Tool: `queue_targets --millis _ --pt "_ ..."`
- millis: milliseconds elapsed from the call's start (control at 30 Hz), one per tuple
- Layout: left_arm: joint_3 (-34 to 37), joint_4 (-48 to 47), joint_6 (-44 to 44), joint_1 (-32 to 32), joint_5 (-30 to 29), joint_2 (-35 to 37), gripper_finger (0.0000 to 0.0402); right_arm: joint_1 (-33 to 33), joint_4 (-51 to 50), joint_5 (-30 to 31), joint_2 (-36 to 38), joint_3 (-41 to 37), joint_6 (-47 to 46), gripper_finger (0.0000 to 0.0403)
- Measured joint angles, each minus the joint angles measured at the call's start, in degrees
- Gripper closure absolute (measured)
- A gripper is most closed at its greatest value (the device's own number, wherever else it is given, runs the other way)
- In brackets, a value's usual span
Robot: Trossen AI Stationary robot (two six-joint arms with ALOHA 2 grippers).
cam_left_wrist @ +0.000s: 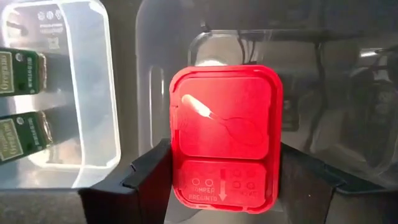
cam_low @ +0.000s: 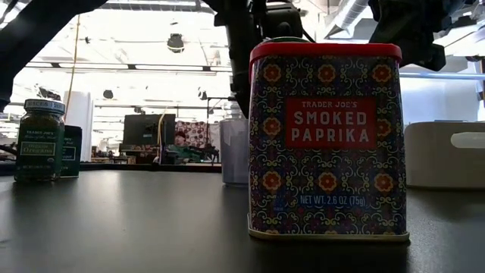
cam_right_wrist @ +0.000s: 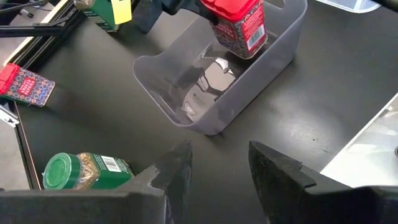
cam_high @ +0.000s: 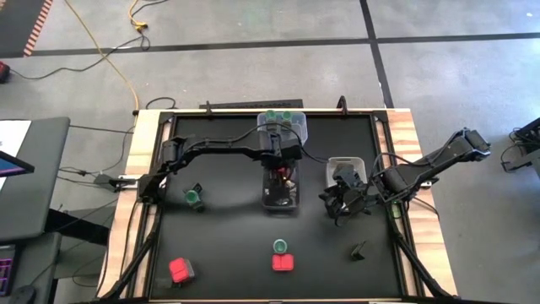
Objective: Sort spices by type
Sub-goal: Put the red seasoning can into the black transparent bin
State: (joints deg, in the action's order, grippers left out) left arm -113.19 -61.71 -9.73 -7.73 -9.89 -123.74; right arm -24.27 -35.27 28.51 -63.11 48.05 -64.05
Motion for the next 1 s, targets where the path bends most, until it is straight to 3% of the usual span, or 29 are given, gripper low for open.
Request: queue_targets --millis 633,1000 --pt "0.00 3.73 -0.31 0.02 0.45 -0.07 0.0164 0.00 0.52 0.00 0.00 0.00 -0.02 0.0217" --pt "4.57 5.88 1.04 0.02 0.71 -0.20 0.0164 0.00 1.20 0.00 0.00 0.00 -0.02 0.0217"
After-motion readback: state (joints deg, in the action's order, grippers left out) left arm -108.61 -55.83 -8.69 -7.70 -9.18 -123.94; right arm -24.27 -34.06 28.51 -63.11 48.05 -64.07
